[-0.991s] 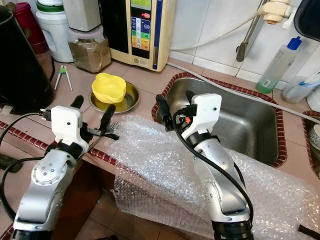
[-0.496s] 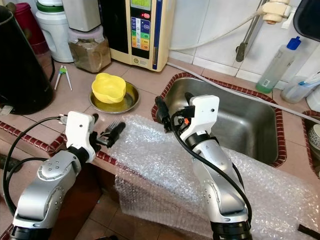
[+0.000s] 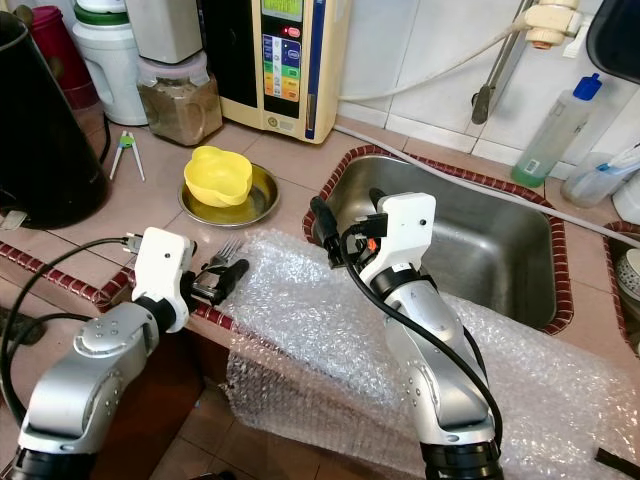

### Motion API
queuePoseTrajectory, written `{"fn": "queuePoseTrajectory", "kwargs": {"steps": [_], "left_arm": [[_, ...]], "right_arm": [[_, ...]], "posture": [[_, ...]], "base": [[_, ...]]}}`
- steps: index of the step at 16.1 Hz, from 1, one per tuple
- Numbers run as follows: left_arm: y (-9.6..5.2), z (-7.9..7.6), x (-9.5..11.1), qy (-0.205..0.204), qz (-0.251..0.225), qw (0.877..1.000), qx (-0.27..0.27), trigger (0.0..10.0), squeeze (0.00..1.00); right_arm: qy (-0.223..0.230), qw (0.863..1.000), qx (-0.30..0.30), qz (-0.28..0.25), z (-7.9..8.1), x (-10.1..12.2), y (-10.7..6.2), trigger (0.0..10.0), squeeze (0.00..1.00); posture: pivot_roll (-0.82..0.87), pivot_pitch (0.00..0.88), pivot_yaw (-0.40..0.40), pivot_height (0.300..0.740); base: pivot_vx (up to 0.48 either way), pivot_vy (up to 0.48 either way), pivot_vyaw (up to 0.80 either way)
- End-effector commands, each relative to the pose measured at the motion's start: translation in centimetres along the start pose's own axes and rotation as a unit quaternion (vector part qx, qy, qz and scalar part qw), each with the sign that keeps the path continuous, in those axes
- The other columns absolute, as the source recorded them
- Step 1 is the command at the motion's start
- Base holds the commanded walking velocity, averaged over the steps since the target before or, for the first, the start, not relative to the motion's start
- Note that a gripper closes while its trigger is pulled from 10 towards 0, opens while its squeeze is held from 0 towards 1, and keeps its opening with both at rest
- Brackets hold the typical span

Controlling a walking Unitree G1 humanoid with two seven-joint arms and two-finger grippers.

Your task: Kitchen organization

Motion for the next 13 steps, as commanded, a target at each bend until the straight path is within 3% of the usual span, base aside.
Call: {"fn": "queuePoseTrajectory", "kwargs": {"steps": [1,4,5,6,7,8,10,11,12,13], "left_arm": [[0.3,-0.5,-0.1,0.005,0.01,1.0,-0.011,10.0,0.0],[0.9,-0.5,-0.6,0.009,0.028,0.999,-0.014,10.0,0.0],[0.9,-0.5,-0.6,0.008,0.029,0.999,-0.014,9.5,0.0],[1.1,-0.7,-1.0,0.007,0.038,0.999,-0.016,7.5,0.0],[1.3,-0.9,-1.4,0.005,0.043,0.999,-0.017,6.6,0.0],[1.4,-0.9,-1.4,0.004,0.045,0.999,-0.017,6.6,0.0],[1.7,-0.7,-1.8,0.006,0.052,0.999,-0.012,4.5,0.0],[1.9,-0.6,-2.0,0.004,0.056,0.998,-0.009,2.1,0.0],[1.9,-0.6,-2.0,0.003,0.057,0.998,-0.01,1.5,0.0],[2.0,-0.5,-2.2,0.003,0.059,0.998,-0.009,0.0,0.0]], "right_arm": [[-0.003,1.0,0.002,-0.003,0.0,0.2,0.1,10.0,0.8],[-0.004,1.0,0.0,-0.003,0.0,0.2,0.1,10.0,0.8],[-0.004,1.0,-0.002,-0.004,-0.1,0.2,0.1,10.0,0.8],[-0.004,1.0,-0.005,-0.004,-0.3,0.3,0.0,10.0,0.8],[-0.004,1.0,-0.008,-0.005,-0.4,0.3,0.0,10.0,0.79],[-0.004,1.0,-0.009,-0.005,-0.4,0.3,0.0,10.0,0.8],[-0.004,1.0,-0.01,-0.004,-0.5,0.3,-0.2,10.0,0.78],[-0.004,1.0,-0.011,-0.003,-0.5,0.2,-0.2,10.0,0.78],[-0.003,1.0,-0.011,-0.003,-0.5,0.2,-0.2,10.0,0.77],[-0.003,1.0,-0.011,-0.003,-0.4,0.2,-0.2,10.0,0.76]], "posture": [[0.05,0.07,-0.047,0.74],[0.05,0.07,-0.045,0.74],[0.04,0.07,-0.045,0.74],[0.04,0.07,-0.043,0.74],[0.04,0.07,-0.043,0.74],[0.04,0.07,-0.043,0.74],[0.04,0.073,-0.043,0.74],[0.03,0.074,-0.042,0.74],[0.03,0.075,-0.041,0.74],[0.03,0.075,-0.04,0.74]], "base": [[0.0,0.0,0.0],[0.0,0.0,0.0],[0.0,0.0,0.0],[0.0,0.0,0.0],[0.0,0.0,0.0],[0.0,0.0,0.0],[0.0,0.0,0.0],[0.0,0.0,0.0],[0.0,0.0,0.0],[0.0,0.0,0.0]]}}
Point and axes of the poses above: a point about 5 cm out from each wrist's last joint towards the gripper, its own y axis pointing out of the wrist towards the gripper, its own x axis along the axis of the wrist's last joint, z = x × y, the point moved 3 cm from there along y, pointing out of the wrist towards the gripper, and after that the axes turned 8 degrees about y, right-handed, at the moved point
